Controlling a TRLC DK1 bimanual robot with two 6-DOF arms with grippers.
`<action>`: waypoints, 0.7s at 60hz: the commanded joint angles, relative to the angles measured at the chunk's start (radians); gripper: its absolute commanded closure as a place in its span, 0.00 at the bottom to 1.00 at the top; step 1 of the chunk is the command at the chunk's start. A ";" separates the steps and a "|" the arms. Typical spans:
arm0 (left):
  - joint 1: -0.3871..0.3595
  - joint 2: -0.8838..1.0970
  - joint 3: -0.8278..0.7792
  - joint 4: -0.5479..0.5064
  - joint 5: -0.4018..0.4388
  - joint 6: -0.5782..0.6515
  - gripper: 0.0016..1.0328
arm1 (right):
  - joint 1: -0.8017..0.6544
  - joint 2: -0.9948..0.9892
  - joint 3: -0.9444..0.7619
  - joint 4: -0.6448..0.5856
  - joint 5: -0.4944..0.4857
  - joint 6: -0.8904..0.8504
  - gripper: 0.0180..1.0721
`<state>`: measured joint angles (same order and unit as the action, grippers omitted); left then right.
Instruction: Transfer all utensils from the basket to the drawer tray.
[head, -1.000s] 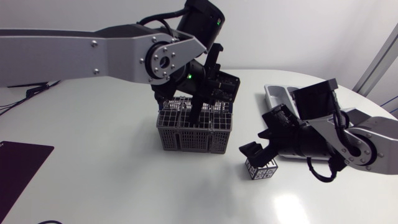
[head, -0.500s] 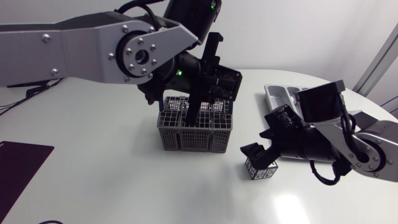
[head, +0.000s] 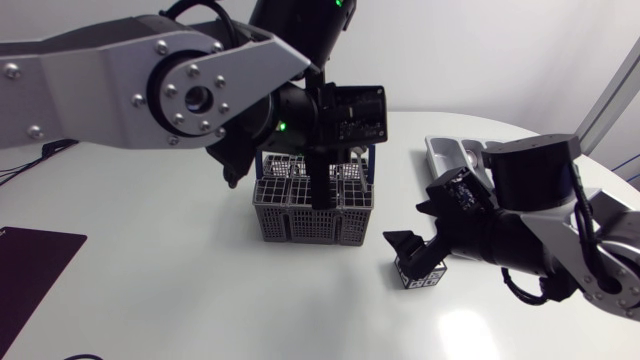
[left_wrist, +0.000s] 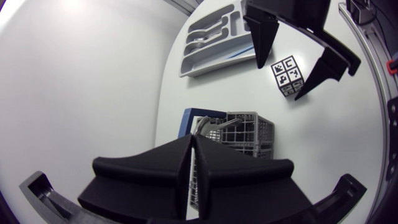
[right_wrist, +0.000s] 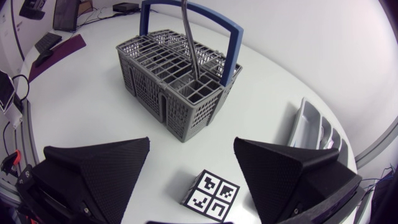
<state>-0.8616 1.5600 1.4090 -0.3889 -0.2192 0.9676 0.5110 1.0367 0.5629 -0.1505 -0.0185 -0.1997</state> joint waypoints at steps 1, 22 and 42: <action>-0.011 -0.015 -0.015 0.007 -0.017 -0.141 0.97 | 0.047 -0.023 -0.034 0.039 0.051 -0.044 0.07; -0.036 0.012 0.061 -0.128 -0.006 -0.552 0.97 | 0.212 -0.032 -0.067 0.213 0.279 -0.162 0.07; 0.003 0.049 0.179 -0.304 0.210 -0.805 0.97 | 0.256 0.003 -0.093 0.353 0.313 -0.248 0.09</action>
<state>-0.8711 1.5860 1.5448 -0.6708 -0.0330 0.2317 0.7502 1.0187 0.5045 0.1741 0.2832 -0.4068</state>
